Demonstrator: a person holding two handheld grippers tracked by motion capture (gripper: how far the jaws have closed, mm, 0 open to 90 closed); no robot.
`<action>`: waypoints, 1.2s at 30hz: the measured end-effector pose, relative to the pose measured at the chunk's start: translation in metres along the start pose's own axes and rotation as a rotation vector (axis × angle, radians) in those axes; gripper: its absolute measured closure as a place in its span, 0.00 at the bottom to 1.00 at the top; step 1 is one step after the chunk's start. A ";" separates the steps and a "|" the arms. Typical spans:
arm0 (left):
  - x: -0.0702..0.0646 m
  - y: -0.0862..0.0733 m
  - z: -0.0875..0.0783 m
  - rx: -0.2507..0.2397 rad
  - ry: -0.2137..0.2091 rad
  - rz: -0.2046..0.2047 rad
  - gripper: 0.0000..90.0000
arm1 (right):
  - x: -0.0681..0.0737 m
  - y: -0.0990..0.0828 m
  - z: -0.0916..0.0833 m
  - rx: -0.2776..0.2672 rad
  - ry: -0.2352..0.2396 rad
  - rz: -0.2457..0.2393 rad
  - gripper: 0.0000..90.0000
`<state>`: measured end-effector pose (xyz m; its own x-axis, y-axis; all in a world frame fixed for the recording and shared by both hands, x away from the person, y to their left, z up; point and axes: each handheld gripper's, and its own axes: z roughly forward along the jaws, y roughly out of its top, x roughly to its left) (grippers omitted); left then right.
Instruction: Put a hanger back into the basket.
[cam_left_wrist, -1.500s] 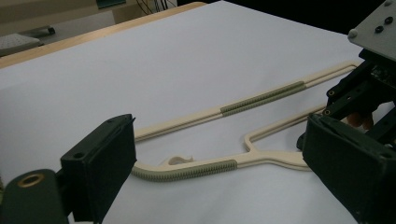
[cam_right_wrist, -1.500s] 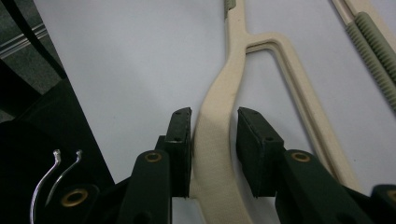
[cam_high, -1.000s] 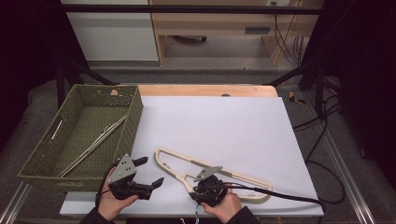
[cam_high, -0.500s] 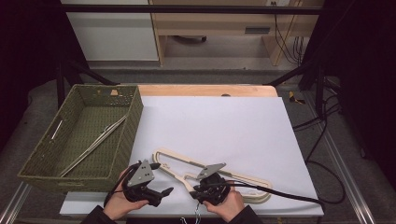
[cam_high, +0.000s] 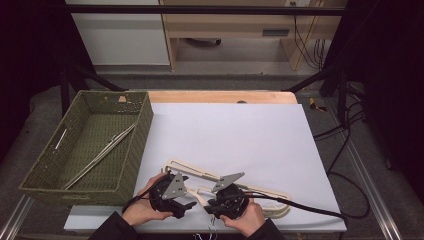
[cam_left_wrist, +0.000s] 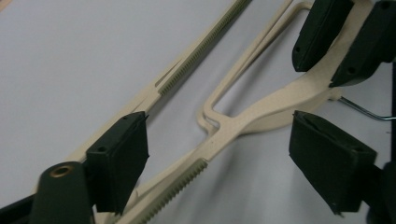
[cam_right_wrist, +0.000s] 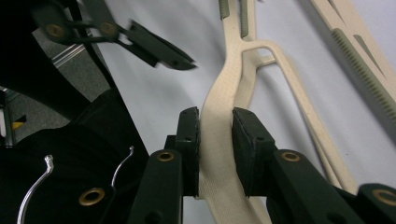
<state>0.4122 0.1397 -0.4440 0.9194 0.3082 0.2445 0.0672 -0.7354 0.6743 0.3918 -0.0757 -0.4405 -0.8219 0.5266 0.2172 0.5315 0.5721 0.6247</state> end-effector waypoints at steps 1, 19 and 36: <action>-0.001 0.002 0.003 -0.001 0.003 0.014 0.30 | 0.000 0.000 -0.001 -0.011 0.004 -0.003 0.81; -0.010 0.006 0.017 0.065 0.020 0.172 0.43 | -0.001 0.002 -0.011 -0.003 0.005 -0.019 0.81; -0.018 0.012 0.023 0.090 0.074 0.326 0.75 | -0.001 0.002 -0.016 -0.028 0.018 -0.023 0.81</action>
<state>0.4051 0.1111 -0.4567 0.8677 0.0892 0.4890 -0.1883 -0.8515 0.4894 0.3903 -0.0847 -0.4273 -0.8375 0.5022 0.2155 0.5068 0.5661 0.6501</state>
